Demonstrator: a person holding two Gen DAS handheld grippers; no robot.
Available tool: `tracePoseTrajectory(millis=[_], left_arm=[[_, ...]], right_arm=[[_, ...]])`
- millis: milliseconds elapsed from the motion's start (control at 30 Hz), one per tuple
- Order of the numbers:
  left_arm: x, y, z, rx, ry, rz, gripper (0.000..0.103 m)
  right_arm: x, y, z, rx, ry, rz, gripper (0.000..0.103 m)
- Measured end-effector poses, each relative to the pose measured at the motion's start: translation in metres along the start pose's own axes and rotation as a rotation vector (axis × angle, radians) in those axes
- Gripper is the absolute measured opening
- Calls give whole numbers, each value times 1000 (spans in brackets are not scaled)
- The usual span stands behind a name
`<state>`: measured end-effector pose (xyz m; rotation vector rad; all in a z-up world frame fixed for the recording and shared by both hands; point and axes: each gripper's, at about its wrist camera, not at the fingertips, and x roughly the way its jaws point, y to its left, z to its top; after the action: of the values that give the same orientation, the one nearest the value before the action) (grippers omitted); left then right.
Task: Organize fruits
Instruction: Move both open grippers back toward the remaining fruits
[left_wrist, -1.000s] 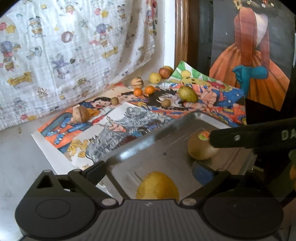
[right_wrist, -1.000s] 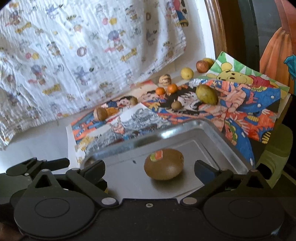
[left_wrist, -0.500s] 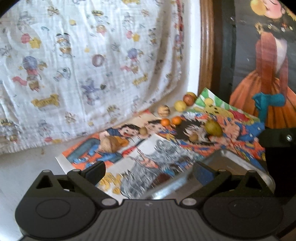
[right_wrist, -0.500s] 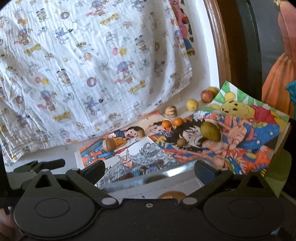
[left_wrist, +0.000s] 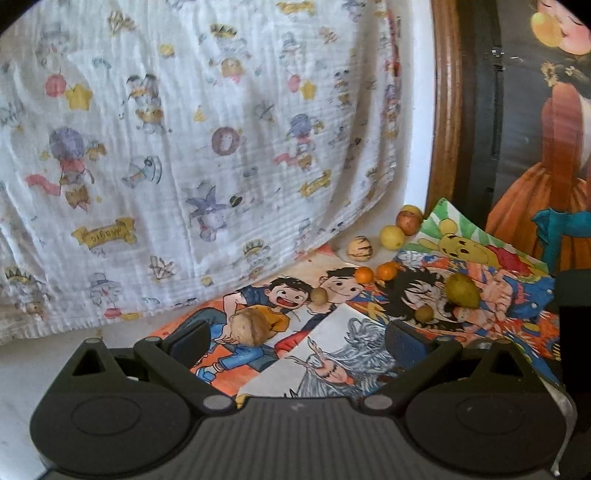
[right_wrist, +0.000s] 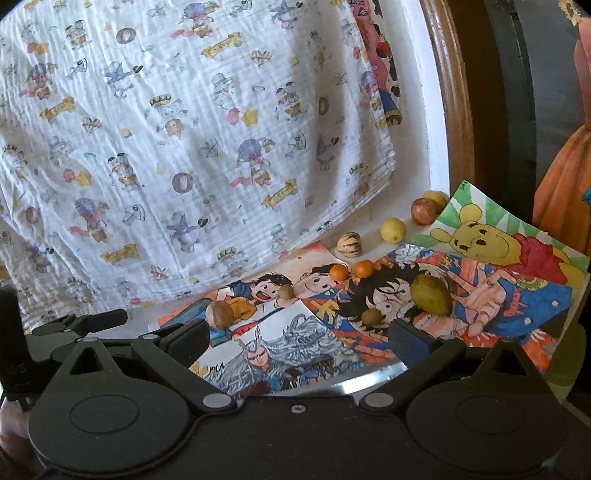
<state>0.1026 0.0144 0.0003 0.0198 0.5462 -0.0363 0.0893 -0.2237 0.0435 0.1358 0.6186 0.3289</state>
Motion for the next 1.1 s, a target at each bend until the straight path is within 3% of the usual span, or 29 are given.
tracePoseTrajectory(millis=[633,1100], left_arm=[[105,25,2,-23,99,44,102],[141,32,1,-29,139,43,102]], right_arm=[[99,-9,21,-7,95,19,102],[137,-20,22,0,144,0,102]])
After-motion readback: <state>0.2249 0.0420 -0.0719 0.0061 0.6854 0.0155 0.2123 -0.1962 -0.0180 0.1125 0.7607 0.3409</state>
